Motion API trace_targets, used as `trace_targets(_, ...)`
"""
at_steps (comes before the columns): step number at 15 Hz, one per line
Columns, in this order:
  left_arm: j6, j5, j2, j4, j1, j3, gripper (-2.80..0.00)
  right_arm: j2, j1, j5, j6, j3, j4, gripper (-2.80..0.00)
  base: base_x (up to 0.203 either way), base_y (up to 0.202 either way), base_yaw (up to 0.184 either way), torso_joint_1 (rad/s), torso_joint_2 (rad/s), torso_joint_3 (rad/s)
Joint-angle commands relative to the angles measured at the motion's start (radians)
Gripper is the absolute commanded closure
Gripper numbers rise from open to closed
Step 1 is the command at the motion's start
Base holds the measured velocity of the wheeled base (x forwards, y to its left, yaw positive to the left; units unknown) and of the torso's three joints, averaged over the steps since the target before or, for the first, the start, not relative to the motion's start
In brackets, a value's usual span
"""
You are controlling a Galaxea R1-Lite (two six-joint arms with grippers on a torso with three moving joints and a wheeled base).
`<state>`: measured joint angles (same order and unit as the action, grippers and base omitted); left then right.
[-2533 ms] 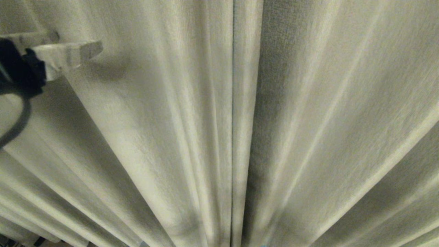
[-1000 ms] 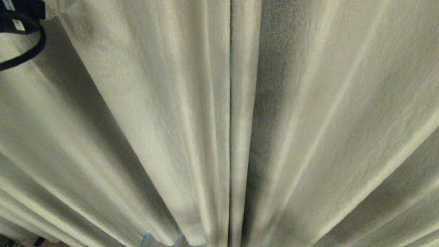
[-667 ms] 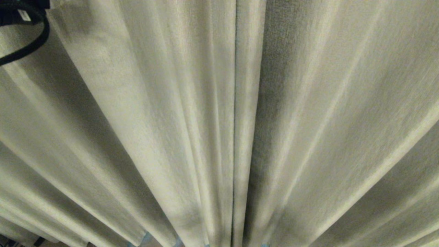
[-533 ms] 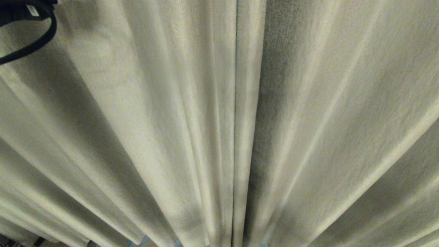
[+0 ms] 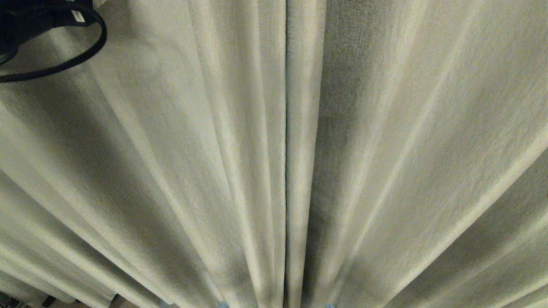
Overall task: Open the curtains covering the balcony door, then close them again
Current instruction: Pull the outer curtains open on both sides
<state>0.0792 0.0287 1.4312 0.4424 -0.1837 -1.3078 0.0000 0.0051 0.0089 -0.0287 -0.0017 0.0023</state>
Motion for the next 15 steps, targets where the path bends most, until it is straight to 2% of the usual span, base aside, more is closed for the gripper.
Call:
trace_targets(1,0.003,0.000,0.032,0.005,0.022,-0.005,0.00,0.000,0.000,0.000,0.000,0.000,0.001,0.00,0.000,0.000,0.000,0.000,0.00,0.000)
trace_targets(12,0.002,-0.016,0.014,0.006,0.195,-0.038,0.00,0.000,0.001,0.000,0.000,0.000,0.001,0.00,0.000,0.000,0.000,0.000,0.00,0.000)
trace_targets(13,0.001,-0.050,0.015,0.006,0.229,-0.040,0.00,0.000,0.000,0.000,0.000,0.000,0.001,0.00,0.000,0.000,0.000,0.000,0.00,0.000)
trace_targets(15,-0.001,-0.162,0.022,0.004,0.325,-0.052,0.00,0.000,-0.001,0.000,0.000,0.000,0.001,0.00,0.000,0.000,0.000,0.000,0.00,0.000)
